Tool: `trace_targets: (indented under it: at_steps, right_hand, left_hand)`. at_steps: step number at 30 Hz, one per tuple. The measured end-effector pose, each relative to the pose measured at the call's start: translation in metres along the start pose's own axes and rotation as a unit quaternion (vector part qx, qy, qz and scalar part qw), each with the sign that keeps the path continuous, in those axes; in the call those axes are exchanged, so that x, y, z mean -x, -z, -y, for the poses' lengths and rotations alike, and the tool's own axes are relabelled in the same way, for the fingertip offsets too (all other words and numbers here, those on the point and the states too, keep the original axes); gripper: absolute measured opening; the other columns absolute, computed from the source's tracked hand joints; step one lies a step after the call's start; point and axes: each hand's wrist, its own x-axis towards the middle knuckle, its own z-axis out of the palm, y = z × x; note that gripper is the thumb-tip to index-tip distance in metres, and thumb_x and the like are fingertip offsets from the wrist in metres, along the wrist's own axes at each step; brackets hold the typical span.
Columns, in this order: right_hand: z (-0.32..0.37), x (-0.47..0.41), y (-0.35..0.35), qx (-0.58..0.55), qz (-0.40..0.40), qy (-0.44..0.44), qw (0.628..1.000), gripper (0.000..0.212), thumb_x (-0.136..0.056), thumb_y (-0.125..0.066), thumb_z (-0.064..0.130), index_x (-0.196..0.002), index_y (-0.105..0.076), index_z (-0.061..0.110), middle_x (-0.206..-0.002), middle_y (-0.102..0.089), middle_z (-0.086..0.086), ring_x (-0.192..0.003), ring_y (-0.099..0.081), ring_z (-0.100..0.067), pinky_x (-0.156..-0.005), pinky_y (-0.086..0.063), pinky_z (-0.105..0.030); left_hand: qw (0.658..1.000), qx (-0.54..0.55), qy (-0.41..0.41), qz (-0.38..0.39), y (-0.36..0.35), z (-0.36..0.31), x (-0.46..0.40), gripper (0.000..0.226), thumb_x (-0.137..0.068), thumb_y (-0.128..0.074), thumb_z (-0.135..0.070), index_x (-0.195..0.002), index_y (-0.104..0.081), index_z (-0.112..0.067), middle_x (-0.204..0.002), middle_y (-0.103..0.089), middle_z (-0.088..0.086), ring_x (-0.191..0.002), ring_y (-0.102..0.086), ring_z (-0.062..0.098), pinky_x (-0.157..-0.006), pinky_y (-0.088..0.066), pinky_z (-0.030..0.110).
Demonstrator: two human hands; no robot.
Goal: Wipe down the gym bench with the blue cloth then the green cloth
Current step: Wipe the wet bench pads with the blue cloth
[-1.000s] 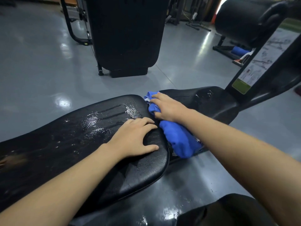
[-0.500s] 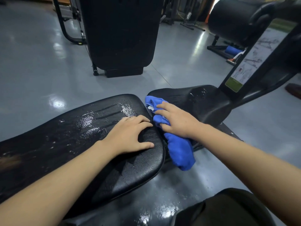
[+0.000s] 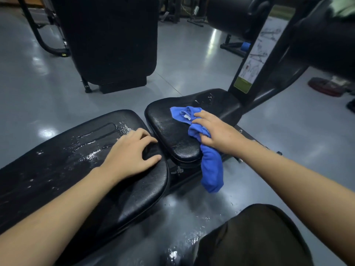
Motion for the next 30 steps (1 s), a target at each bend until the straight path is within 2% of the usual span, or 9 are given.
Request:
trace_targets:
  at_steps: [3, 6, 8, 10, 16, 20, 23, 26, 30]
  right_hand:
    - [-0.029, 0.002, 0.014, 0.003, -0.006, -0.031, 0.999, 0.051, -0.089, -0.063, 0.015, -0.139, -0.052, 0.008, -0.153, -0.038, -0.01, -0.147, -0.027, -0.024, -0.119, -0.022, -0.028]
    - [-0.032, 0.002, 0.006, -0.009, -0.019, -0.047, 0.999, 0.051, -0.092, -0.051, 0.027, -0.138, -0.051, 0.004, -0.152, -0.037, -0.014, -0.149, -0.024, -0.032, -0.122, -0.021, -0.043]
    - [-0.022, 0.002, -0.008, -0.004, -0.037, -0.052, 0.998, 0.058, -0.09, -0.042, 0.036, -0.136, -0.053, 0.002, -0.15, -0.041, -0.017, -0.146, -0.027, -0.038, -0.12, -0.023, -0.049]
    - [-0.011, 0.003, -0.015, 0.019, -0.048, -0.032, 0.998, 0.058, -0.09, -0.043, 0.037, -0.133, -0.056, 0.001, -0.145, -0.046, -0.019, -0.141, -0.035, -0.041, -0.117, -0.027, -0.052]
    - [0.018, 0.011, -0.026, 0.085, -0.033, 0.065, 0.994, 0.062, -0.087, -0.055, 0.051, -0.133, -0.058, 0.009, -0.143, -0.049, -0.012, -0.14, -0.037, -0.033, -0.115, -0.029, -0.045]
    - [0.013, 0.011, -0.026, 0.071, -0.059, 0.097, 0.991, 0.05, -0.092, -0.051, 0.043, -0.133, -0.059, 0.016, -0.145, -0.05, -0.004, -0.143, -0.038, -0.026, -0.116, -0.031, -0.036]
    - [0.005, 0.007, -0.021, 0.07, -0.068, 0.093, 0.991, 0.047, -0.092, -0.046, 0.038, -0.131, -0.06, 0.015, -0.145, -0.051, -0.004, -0.143, -0.038, -0.024, -0.114, -0.032, -0.03]
    - [-0.008, -0.001, -0.018, 0.065, -0.068, 0.08, 0.992, 0.048, -0.092, -0.044, 0.036, -0.13, -0.061, 0.013, -0.143, -0.052, -0.005, -0.143, -0.037, -0.026, -0.116, -0.029, -0.031]
    - [-0.043, -0.017, -0.005, 0.057, -0.086, 0.024, 0.994, 0.045, -0.091, -0.052, 0.03, -0.132, -0.059, 0.012, -0.144, -0.051, -0.008, -0.143, -0.036, -0.028, -0.119, -0.023, -0.031]
  left_hand:
    - [1.0, -0.012, 0.009, -0.01, -0.001, -0.003, -0.006, 0.054, -0.082, -0.045, -0.071, -0.119, -0.063, -0.038, -0.115, -0.052, -0.013, -0.1, -0.05, 0.014, -0.088, -0.041, 0.032]
    - [1.0, -0.017, 0.015, -0.012, 0.0, -0.002, -0.009, 0.053, -0.08, -0.043, -0.071, -0.116, -0.064, -0.037, -0.112, -0.052, -0.012, -0.098, -0.05, 0.015, -0.086, -0.045, 0.035]
    - [1.0, -0.02, 0.014, -0.016, -0.001, -0.002, -0.009, 0.053, -0.08, -0.044, -0.071, -0.114, -0.064, -0.037, -0.111, -0.052, -0.011, -0.096, -0.05, 0.015, -0.086, -0.046, 0.036]
    - [1.0, -0.021, 0.013, -0.019, -0.001, -0.002, -0.009, 0.052, -0.08, -0.044, -0.071, -0.113, -0.064, -0.036, -0.111, -0.052, -0.011, -0.097, -0.051, 0.016, -0.086, -0.046, 0.036]
    - [0.999, -0.024, 0.016, -0.02, -0.003, -0.005, -0.011, 0.052, -0.079, -0.045, -0.07, -0.113, -0.064, -0.035, -0.111, -0.052, -0.01, -0.099, -0.051, 0.017, -0.086, -0.046, 0.037]
    - [0.999, -0.019, 0.012, -0.03, -0.006, -0.004, -0.01, 0.052, -0.081, -0.045, -0.069, -0.115, -0.064, -0.035, -0.113, -0.052, -0.012, -0.098, -0.05, 0.016, -0.083, -0.047, 0.036]
    - [0.999, -0.011, 0.011, -0.036, -0.007, -0.002, -0.01, 0.05, -0.081, -0.045, -0.07, -0.114, -0.063, -0.037, -0.114, -0.051, -0.014, -0.099, -0.049, 0.014, -0.08, -0.048, 0.035]
    - [0.999, -0.012, 0.003, -0.046, -0.009, 0.0, -0.01, 0.048, -0.081, -0.046, -0.069, -0.113, -0.064, -0.037, -0.113, -0.052, -0.015, -0.099, -0.051, 0.014, -0.078, -0.047, 0.035]
    - [0.998, 0.009, 0.024, -0.064, -0.009, 0.0, -0.011, 0.045, -0.083, -0.045, -0.067, -0.11, -0.065, -0.038, -0.11, -0.052, -0.018, -0.096, -0.049, 0.011, -0.075, -0.043, 0.032]
